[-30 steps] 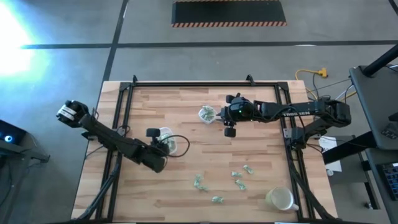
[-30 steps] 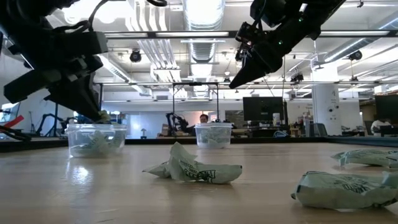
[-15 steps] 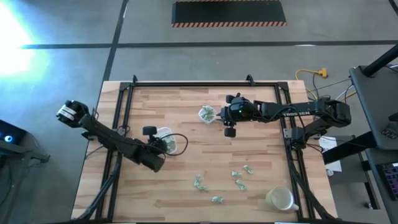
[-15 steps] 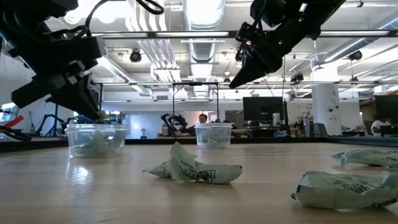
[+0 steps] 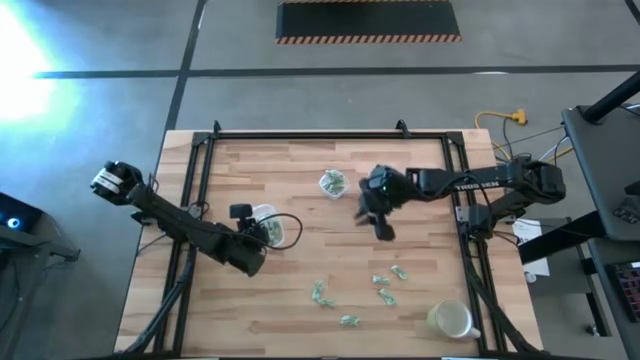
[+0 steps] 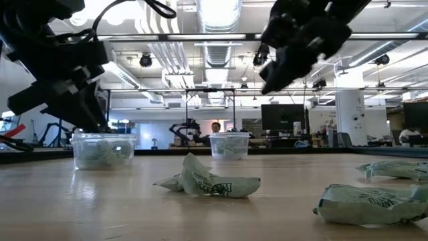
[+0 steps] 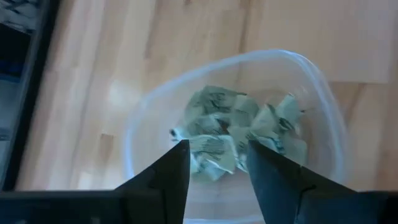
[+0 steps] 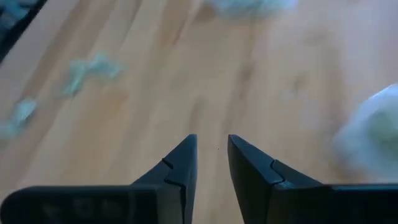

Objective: Pick and place items into bin
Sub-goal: Put the stevia packet into the small transparent container

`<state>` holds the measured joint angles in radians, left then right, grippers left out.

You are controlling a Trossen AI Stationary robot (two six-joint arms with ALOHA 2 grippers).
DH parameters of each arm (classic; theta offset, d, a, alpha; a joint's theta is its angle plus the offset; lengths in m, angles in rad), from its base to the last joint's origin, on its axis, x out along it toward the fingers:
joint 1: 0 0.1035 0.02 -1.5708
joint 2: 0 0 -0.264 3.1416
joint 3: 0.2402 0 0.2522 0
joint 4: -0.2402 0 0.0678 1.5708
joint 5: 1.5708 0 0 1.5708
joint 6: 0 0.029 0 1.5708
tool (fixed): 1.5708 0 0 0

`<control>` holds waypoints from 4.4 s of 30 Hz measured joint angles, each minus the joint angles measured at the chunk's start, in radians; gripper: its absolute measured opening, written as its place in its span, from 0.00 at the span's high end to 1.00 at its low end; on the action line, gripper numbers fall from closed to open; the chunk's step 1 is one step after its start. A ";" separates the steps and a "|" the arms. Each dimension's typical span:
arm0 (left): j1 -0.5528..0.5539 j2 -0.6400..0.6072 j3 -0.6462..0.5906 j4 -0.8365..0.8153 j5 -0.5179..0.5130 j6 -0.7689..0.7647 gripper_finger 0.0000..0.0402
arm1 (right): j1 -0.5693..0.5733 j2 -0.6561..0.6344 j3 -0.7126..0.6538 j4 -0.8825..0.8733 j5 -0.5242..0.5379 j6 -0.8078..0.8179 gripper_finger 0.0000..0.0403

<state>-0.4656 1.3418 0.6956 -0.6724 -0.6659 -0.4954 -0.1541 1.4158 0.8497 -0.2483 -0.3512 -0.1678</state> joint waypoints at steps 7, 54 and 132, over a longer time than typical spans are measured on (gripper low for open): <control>0.000 0.000 0.000 0.000 0.011 -0.022 0.64 | 0.139 0.000 -0.001 -0.273 0.042 0.202 0.81; 0.000 0.000 0.000 0.001 0.012 -0.023 0.64 | 0.745 0.003 -0.240 -0.232 0.530 1.073 0.47; 0.000 0.000 -0.035 0.034 0.012 -0.022 0.64 | 0.714 0.078 -0.249 -0.081 0.578 0.796 0.55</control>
<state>-0.4660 1.3422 0.6603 -0.6384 -0.6540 -0.5179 0.5598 1.4937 0.6006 -0.3295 0.2268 0.6281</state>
